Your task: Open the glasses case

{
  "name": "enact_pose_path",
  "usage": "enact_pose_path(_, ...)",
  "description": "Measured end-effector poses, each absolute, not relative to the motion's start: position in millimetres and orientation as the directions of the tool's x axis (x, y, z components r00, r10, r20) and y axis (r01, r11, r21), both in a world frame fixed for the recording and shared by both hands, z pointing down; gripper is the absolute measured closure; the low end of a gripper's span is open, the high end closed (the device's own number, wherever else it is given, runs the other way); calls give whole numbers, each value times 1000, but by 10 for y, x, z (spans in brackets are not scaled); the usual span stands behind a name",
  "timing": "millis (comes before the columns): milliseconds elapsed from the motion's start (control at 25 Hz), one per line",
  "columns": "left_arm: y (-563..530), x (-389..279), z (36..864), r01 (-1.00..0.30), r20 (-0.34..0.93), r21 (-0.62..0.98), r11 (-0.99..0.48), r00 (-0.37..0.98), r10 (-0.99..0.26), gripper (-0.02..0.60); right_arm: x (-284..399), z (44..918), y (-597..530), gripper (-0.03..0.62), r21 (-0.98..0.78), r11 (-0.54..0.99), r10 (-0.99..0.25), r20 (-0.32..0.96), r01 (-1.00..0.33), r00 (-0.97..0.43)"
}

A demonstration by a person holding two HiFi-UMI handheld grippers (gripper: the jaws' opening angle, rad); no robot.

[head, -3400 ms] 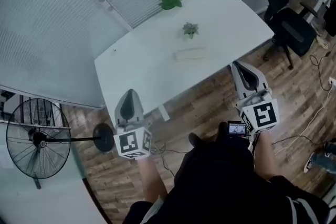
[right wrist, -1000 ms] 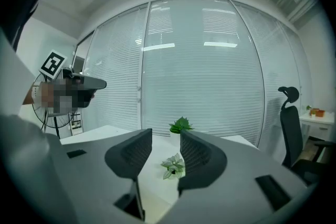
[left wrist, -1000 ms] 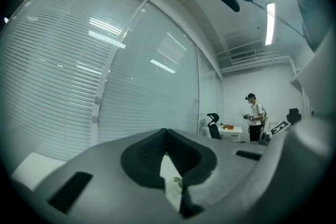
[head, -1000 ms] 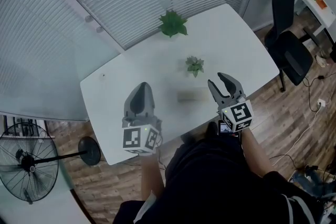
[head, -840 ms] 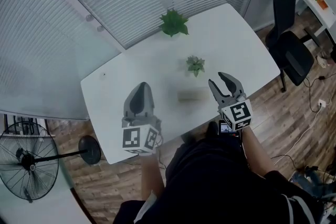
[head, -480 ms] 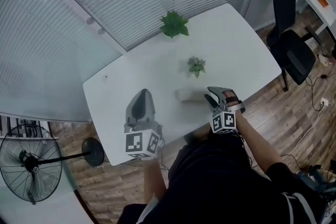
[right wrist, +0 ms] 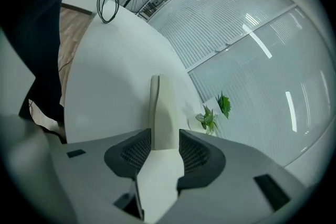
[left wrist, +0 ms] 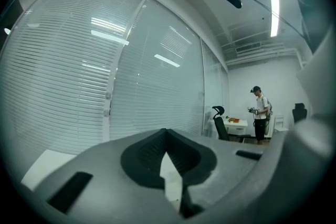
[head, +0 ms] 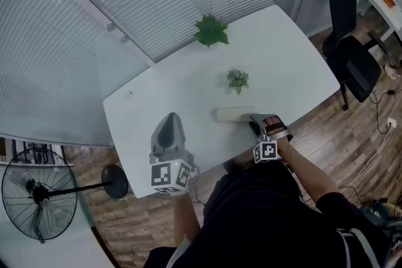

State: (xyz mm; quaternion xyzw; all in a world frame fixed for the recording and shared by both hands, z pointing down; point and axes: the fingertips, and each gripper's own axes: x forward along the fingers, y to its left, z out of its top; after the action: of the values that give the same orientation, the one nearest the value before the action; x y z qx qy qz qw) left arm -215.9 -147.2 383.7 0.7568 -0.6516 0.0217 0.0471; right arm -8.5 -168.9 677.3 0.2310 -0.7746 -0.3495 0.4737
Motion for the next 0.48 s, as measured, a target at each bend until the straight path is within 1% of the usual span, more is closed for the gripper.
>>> enact_pose_path(160,-1457,-2129,3847,-988,98,41,-150,154,-983,583,-49,6755,-1727,418,764,645,-696,569,-33,-438)
enact_pose_path(240,-1450,-2127,3846,-988,98,43,-147,151,-984,583,-45,6719,-1736,430,768,639,-700,557,-44,-447)
enact_pose_path(280,-1447,-2131,3846,-989,98,45,-144,147,-984,583,-47,6690,-1745,445,772,633,-705,546,-54,-453)
enact_pose_path(320,-1446,-2136,3847,-989,98,47,-141,145,-985,583,-51,6650,-1759,479,777,626,-711,532,-68,-461)
enact_pose_path(360,-1448,-2140,3851,-989,98,46,-142,146,-984,583,-55,6603,-1779,530,780,619,-717,517,-87,-468)
enact_pose_path(400,-1450,-2143,3855,-989,98,43,-144,148,-984,583,-58,6558,-1805,558,779,617,-721,505,-109,-474)
enact_pose_path(480,-1445,-2148,3862,-989,100,39,-146,149,-984,583,-45,6489,-1877,568,766,624,-727,496,-155,-475)
